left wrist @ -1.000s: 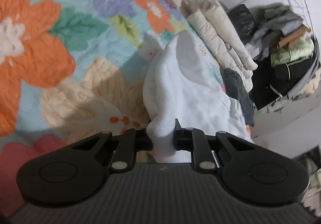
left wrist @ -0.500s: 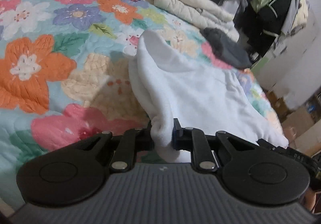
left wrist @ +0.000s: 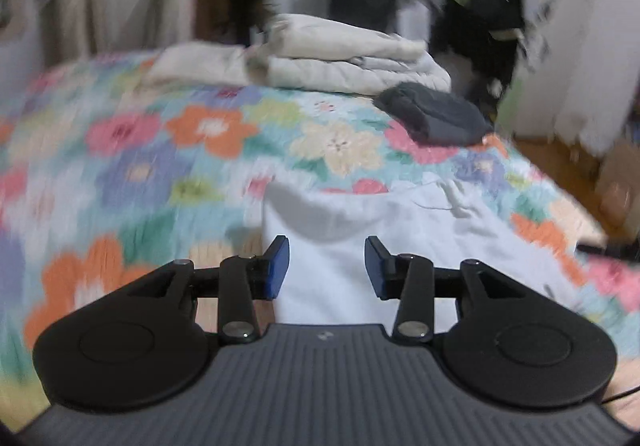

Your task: Fold clothes

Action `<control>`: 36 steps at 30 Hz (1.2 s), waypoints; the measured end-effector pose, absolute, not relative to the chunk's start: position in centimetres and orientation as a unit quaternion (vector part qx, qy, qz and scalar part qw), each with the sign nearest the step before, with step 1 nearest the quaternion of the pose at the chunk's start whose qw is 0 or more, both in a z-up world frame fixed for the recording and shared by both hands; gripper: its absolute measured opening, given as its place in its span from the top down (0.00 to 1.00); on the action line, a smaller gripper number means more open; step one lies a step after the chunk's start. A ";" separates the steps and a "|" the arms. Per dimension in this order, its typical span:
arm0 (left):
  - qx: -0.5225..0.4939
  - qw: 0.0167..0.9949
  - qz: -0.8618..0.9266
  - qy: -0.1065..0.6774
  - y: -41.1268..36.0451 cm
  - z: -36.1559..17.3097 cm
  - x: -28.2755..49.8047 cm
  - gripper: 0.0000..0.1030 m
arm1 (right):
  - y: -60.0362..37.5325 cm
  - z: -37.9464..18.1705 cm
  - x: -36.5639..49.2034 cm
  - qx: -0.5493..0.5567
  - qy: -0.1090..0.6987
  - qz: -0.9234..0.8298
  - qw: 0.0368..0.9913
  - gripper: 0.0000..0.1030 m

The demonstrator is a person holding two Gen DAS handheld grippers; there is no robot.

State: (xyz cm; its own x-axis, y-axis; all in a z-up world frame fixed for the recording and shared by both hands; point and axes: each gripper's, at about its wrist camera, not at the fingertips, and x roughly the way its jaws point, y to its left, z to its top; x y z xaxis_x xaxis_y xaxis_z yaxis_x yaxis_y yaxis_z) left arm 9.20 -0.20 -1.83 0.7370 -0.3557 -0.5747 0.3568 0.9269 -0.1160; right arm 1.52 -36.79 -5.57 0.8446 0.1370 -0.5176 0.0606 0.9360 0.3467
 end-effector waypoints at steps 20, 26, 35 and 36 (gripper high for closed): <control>-0.011 0.900 -0.186 0.393 -1.2 -9.1 23.4 0.63 | -32.5 -7.7 20.6 0.070 0.352 0.121 0.925 0.92; 0.044 0.895 -0.189 0.401 -2.0 -10.1 23.1 0.64 | -33.2 -8.2 21.4 0.098 0.362 0.089 0.923 0.92; 0.011 0.899 -0.171 0.403 -0.1 -7.4 20.7 0.60 | -33.1 -5.2 18.9 0.092 0.376 0.044 0.921 0.55; -0.001 0.897 -0.182 0.403 -0.1 -6.9 20.0 0.60 | -33.1 -4.5 17.7 0.098 0.366 0.059 0.924 0.55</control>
